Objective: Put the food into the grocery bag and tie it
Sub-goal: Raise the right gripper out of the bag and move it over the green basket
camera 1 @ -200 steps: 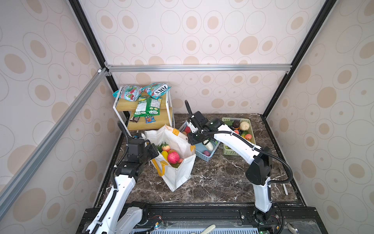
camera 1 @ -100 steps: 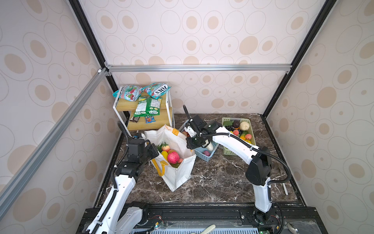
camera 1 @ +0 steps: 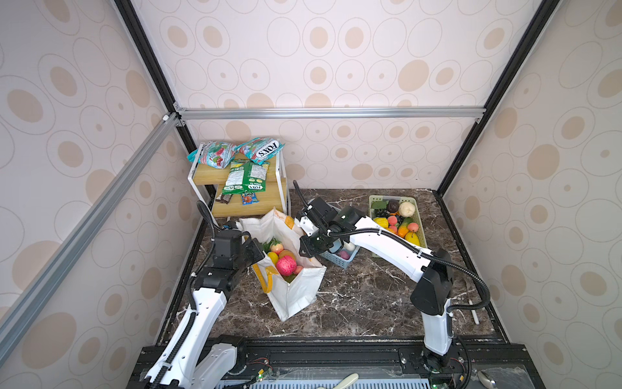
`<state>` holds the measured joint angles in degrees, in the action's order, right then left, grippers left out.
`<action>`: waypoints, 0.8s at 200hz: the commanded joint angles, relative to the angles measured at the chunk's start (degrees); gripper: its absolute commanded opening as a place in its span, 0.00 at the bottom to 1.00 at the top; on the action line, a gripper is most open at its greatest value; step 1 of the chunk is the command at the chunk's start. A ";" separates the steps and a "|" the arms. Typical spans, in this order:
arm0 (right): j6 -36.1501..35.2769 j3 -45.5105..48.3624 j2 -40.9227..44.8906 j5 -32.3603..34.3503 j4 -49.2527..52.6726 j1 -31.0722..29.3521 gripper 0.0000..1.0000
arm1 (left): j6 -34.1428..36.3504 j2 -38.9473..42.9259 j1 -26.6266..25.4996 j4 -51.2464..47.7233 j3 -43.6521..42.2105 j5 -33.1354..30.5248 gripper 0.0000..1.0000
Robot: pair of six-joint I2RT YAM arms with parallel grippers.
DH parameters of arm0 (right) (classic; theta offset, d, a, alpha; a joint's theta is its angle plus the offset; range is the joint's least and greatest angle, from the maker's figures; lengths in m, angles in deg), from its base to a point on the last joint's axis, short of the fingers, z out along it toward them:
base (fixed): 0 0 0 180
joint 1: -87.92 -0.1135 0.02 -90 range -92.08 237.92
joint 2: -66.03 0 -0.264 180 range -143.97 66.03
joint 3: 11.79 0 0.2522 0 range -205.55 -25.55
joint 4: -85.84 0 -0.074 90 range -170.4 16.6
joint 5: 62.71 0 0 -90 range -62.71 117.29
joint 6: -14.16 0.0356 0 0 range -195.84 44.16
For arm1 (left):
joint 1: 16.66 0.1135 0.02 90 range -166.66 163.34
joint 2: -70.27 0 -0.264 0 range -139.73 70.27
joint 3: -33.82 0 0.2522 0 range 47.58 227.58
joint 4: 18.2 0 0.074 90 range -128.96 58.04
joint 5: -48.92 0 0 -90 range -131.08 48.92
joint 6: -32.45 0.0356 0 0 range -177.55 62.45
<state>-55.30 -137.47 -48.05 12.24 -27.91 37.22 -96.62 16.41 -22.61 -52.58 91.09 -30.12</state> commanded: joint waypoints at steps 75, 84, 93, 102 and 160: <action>-2.12 -0.91 2.04 -9.73 3.43 -1.14 0.32 | 1.43 -2.47 0.42 1.02 3.83 -0.43 0.00; -2.68 -1.94 1.72 -9.17 4.40 -1.15 0.34 | 1.21 -2.43 0.42 1.18 3.71 -0.43 0.00; -3.24 -2.80 1.50 -7.81 5.53 -0.94 0.35 | 1.19 -2.30 0.48 1.19 3.63 -0.53 0.00; -3.65 -3.33 1.49 -6.79 6.10 -0.64 0.38 | 1.26 -2.31 0.50 1.15 3.54 -0.51 0.00; -3.43 -3.86 4.31 -1.29 7.36 4.69 0.54 | 1.36 -2.69 0.58 1.00 3.92 -0.73 0.00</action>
<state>-58.32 -140.21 -47.11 8.00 -22.40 39.21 -96.23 13.92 -22.53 -52.12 92.09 -29.97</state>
